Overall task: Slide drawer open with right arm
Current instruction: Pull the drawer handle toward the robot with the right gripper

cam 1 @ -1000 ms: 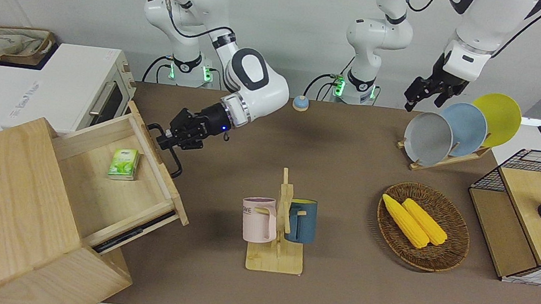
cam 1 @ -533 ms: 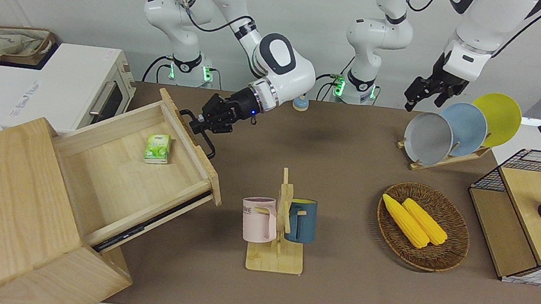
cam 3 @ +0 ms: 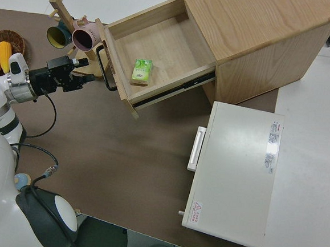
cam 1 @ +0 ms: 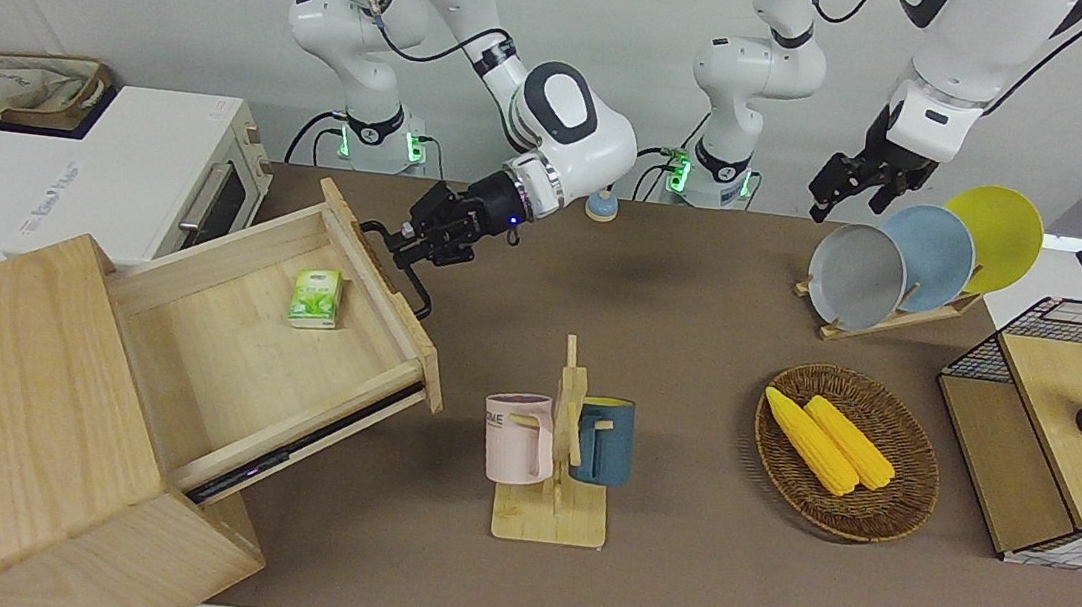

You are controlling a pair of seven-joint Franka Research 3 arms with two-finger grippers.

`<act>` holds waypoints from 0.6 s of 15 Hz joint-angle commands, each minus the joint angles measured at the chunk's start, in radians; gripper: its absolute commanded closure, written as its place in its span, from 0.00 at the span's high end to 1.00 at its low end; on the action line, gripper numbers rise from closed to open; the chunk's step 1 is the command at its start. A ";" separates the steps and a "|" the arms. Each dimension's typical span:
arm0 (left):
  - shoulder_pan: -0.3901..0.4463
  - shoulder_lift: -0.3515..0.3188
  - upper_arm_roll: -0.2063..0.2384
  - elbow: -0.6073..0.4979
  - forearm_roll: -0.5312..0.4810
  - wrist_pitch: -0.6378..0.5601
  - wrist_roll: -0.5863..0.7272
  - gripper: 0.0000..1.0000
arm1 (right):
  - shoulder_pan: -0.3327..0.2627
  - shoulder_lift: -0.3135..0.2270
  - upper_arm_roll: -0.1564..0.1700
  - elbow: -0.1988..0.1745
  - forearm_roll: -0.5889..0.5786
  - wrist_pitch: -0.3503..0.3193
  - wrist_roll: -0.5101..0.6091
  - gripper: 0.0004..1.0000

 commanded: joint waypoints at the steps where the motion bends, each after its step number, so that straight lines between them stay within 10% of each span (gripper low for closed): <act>1: -0.001 -0.008 0.004 0.004 -0.001 -0.015 0.009 0.99 | 0.049 -0.013 0.003 0.004 0.070 -0.043 -0.015 0.99; 9: -0.001 -0.008 0.004 0.004 -0.001 -0.017 0.009 0.99 | 0.095 -0.046 -0.044 0.004 0.127 -0.023 -0.024 0.99</act>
